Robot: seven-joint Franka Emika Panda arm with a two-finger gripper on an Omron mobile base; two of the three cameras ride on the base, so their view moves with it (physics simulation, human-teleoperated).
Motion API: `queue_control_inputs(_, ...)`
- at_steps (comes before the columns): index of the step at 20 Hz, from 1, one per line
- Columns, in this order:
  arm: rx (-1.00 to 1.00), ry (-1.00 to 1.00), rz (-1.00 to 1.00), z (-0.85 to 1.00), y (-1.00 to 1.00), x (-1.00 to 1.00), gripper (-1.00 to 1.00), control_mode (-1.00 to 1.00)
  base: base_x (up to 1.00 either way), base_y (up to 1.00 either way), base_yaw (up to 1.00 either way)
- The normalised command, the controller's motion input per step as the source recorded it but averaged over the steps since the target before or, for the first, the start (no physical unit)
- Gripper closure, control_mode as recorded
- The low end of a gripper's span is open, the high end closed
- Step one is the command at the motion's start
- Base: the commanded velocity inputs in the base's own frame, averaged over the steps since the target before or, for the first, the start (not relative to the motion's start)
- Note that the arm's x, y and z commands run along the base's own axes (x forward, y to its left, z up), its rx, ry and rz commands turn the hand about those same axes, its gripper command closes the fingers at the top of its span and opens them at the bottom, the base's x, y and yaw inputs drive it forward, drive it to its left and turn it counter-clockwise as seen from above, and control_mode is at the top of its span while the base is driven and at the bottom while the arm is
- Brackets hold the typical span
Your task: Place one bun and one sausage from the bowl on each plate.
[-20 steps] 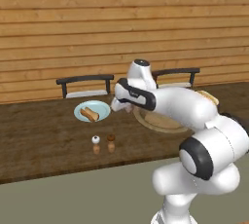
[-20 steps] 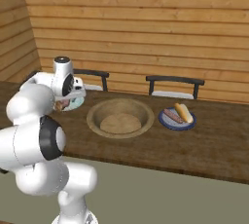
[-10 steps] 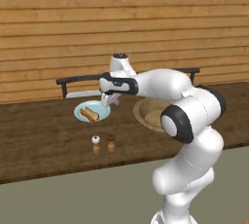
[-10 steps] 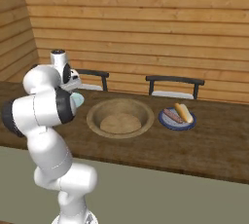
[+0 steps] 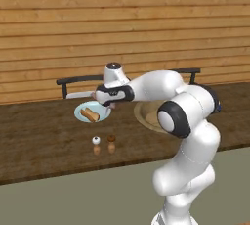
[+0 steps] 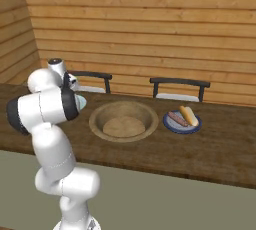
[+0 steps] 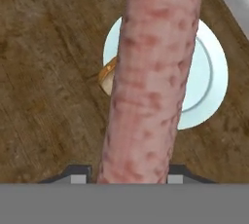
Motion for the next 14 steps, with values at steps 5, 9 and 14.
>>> queue_control_inputs(5,0.01,0.04,0.22,0.00,0.08,0.55,1.00,-1.00,0.00,0.00,0.00)
queue_control_inputs(9,-0.04,0.21,0.09,0.01,0.18,0.47,1.00,-1.00,0.00,0.00,0.00)
queue_control_inputs(14,-0.04,0.18,0.02,-0.05,0.20,0.34,1.00,-1.00,0.00,0.00,0.00)
